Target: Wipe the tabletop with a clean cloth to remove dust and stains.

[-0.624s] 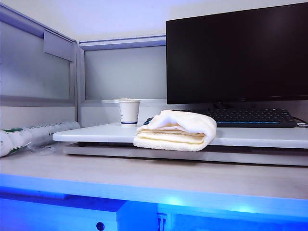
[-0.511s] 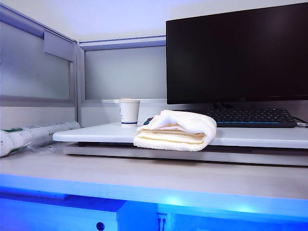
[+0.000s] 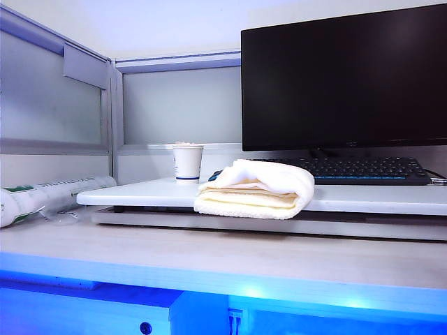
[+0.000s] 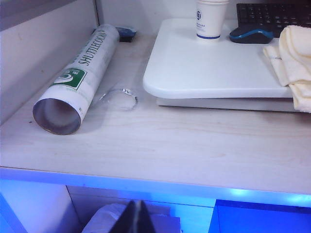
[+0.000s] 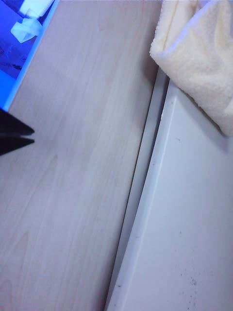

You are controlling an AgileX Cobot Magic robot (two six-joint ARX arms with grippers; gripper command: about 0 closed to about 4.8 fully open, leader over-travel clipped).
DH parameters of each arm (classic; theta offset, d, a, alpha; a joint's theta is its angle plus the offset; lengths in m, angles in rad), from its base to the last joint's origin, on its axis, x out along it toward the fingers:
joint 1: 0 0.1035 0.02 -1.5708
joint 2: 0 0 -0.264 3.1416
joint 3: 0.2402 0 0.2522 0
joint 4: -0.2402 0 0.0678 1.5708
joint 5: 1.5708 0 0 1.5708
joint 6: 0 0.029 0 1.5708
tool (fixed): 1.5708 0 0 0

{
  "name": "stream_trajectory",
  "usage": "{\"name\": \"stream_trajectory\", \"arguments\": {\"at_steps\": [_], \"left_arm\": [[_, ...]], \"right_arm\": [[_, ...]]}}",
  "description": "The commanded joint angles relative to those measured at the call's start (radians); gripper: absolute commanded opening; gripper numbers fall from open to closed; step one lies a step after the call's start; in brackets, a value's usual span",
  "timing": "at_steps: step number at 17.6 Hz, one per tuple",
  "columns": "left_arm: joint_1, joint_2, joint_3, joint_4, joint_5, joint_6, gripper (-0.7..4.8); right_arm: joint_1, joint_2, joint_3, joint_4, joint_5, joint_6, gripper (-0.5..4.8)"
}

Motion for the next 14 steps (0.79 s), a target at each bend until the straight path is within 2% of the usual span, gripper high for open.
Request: {"name": "stream_trajectory", "arguments": {"at_steps": [1,3,7,8,10,11,13,14], "left_arm": [[0.001,0.001,-0.002,-0.020,0.006,0.005,-0.04],[0.001,0.001,-0.001,-0.019,0.023,-0.019,-0.05],[0.001,0.001,0.000,-0.002,0.241,-0.019,-0.05],[0.001,0.001,0.000,0.003,0.327,-0.019,-0.05],[0.001,0.001,0.000,0.007,0.403,-0.019,-0.05],[0.001,0.001,0.000,0.007,0.430,-0.019,-0.05],[0.001,0.001,0.001,0.008,0.447,-0.020,-0.05],[0.001,0.001,0.001,0.008,0.447,-0.020,-0.05]], "right_arm": [[0.001,-0.001,-0.002,0.012,0.003,-0.003,0.00],[0.001,-0.001,-0.002,0.029,0.003,-0.004,-0.01],[0.002,-0.001,-0.002,0.046,-0.009,-0.003,-0.01],[0.002,-0.001,0.000,0.056,-0.056,-0.002,-0.01],[0.002,-0.001,0.000,0.090,-0.120,0.039,0.00],[0.002,-0.001,0.000,0.118,-0.143,0.082,0.16],[0.002,-0.001,0.000,0.148,-0.167,0.132,1.06],[0.002,-0.001,0.001,0.166,-0.187,0.162,1.67]]}}
